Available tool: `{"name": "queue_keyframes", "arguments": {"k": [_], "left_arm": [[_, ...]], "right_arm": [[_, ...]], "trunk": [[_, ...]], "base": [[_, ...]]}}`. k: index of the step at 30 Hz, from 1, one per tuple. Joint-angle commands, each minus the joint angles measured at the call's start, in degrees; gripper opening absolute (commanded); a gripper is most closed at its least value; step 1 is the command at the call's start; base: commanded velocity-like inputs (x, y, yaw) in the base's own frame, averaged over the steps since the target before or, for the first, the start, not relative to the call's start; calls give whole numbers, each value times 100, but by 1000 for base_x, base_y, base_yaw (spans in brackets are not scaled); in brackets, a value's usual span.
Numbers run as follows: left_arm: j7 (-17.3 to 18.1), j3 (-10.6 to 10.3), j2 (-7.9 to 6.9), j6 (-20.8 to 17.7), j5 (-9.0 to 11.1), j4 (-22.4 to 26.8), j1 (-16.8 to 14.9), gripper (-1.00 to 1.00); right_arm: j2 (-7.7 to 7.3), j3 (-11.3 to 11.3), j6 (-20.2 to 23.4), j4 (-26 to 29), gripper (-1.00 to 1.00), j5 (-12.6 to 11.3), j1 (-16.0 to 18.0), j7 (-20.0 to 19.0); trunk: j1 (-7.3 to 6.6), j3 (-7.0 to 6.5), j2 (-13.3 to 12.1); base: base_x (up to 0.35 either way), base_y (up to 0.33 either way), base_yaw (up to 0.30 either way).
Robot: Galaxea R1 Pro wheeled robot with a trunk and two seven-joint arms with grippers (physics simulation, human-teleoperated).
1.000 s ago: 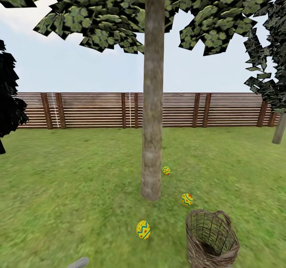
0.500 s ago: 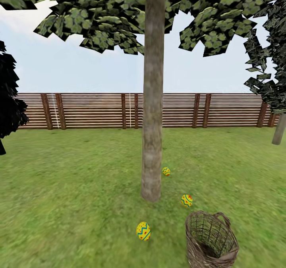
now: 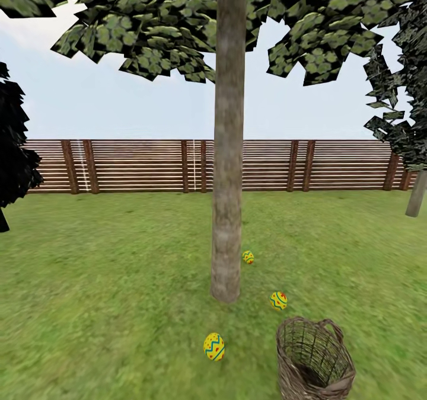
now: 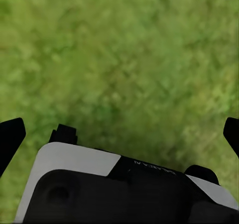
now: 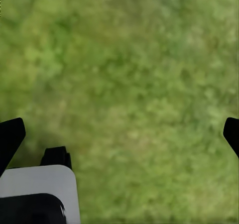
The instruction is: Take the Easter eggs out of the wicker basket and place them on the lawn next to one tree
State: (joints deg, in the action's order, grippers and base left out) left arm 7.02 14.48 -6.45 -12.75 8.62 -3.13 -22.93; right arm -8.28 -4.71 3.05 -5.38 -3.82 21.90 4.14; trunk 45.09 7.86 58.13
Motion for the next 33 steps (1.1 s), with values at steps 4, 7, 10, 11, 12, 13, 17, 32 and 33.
{"name": "queue_keyframes", "arguments": {"k": [4, 7, 10, 11, 12, 13, 17, 32, 33], "left_arm": [[6, 2, 13, -17, 60, -12, 44, 100], [2, 2, 20, -14, 57, -12, 185, 100], [1, 2, 33, -10, 55, -12, 297, 100], [1, 2, 34, -9, 54, -12, 309, 100], [1, 2, 36, -9, 54, -12, 331, 100], [1, 2, 38, -8, 54, -12, 407, 100], [1, 2, 42, -7, 53, -12, 494, 100], [1, 2, 97, 9, 52, -12, 831, 100], [1, 2, 106, 9, 52, -12, 848, 100]], "right_arm": [[2, -48, 11, -9, 100, -39, -46, 7], [6, -48, 5, -8, 100, -39, -148, 7], [12, -48, -29, -8, 100, -46, -237, 7], [12, -48, -55, -8, 100, -46, -255, 5], [11, -48, -103, -9, 100, -47, -294, 3], [15, -48, -197, -8, 100, -46, -368, 2], [19, -48, -267, -11, 100, -47, -456, 3], [28, -48, -297, -13, 100, -48, -692, 5], [28, -48, -297, -12, 100, -48, -719, 4]], "trunk": [[-88, -64, -156], [-154, -118, -276], [-219, -172, -396], [-241, -190, -436], [-263, -208, -476], [-285, -226, -517], [-373, -298, -677], [-703, -567, -1279], [-725, -585, -1319]], "base": [[0, 0, 0], [0, 0, 0], [0, 0, 0], [0, 0, 0], [0, 0, 0], [0, 0, 0], [0, 0, 0], [0, 0, 0], [0, 0, 0]]}}
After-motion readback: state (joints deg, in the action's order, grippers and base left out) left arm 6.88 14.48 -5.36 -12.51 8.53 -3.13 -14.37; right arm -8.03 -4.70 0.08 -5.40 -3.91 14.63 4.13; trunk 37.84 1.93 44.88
